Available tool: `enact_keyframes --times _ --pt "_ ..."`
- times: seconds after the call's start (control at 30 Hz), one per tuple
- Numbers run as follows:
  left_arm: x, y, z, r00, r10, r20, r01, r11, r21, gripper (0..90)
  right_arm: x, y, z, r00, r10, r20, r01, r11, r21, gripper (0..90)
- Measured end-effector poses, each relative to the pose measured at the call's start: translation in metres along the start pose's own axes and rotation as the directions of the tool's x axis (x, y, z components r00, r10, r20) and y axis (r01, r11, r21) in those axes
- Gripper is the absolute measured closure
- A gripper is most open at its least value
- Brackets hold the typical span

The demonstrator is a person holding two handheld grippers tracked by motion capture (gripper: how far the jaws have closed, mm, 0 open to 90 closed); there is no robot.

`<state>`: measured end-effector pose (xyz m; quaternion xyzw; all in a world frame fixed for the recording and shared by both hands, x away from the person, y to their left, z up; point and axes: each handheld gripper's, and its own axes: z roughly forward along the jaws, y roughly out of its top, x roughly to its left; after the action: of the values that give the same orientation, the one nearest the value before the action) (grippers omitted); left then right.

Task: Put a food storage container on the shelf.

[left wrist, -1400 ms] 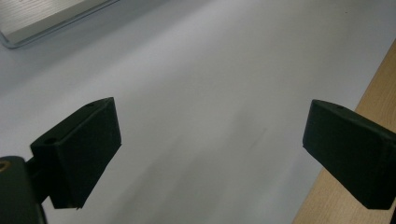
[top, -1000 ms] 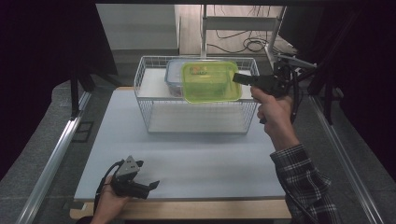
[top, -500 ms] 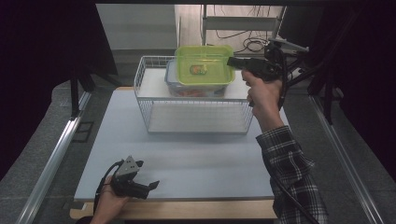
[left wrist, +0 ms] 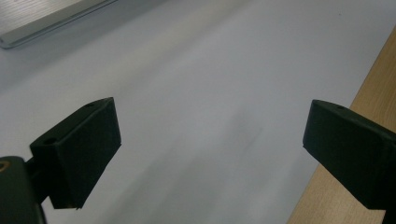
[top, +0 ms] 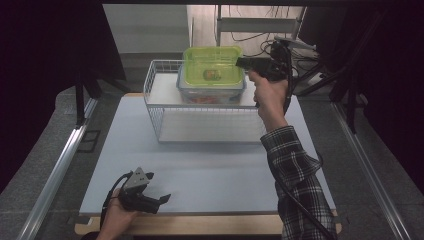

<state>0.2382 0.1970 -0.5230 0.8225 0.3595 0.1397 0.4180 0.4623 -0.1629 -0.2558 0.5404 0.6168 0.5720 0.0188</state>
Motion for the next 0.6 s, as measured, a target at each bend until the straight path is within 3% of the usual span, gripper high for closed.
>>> enact_keyframes --times 0.2,0.4,0.6 --pt "-0.0004 0.0002 0.0001 1.0000 0.002 0.001 -0.002 1.0000 0.001 4.1 0.0016 -0.0016 0.0023 0.9999 -0.013 0.011 0.013 1.000 -0.007 79.6" --pt "-0.0006 0.0003 0.0002 1.0000 0.004 0.001 -0.004 1.0000 0.002 4.0 0.0044 -0.0037 0.0045 0.9966 -0.050 0.065 0.051 0.999 -0.011 75.9" --pt "-0.0006 0.0001 0.0006 1.0000 0.005 0.002 -0.005 1.0000 0.001 4.1 0.0016 -0.0052 0.0079 0.9954 -0.053 0.079 0.055 0.998 -0.017 73.6"
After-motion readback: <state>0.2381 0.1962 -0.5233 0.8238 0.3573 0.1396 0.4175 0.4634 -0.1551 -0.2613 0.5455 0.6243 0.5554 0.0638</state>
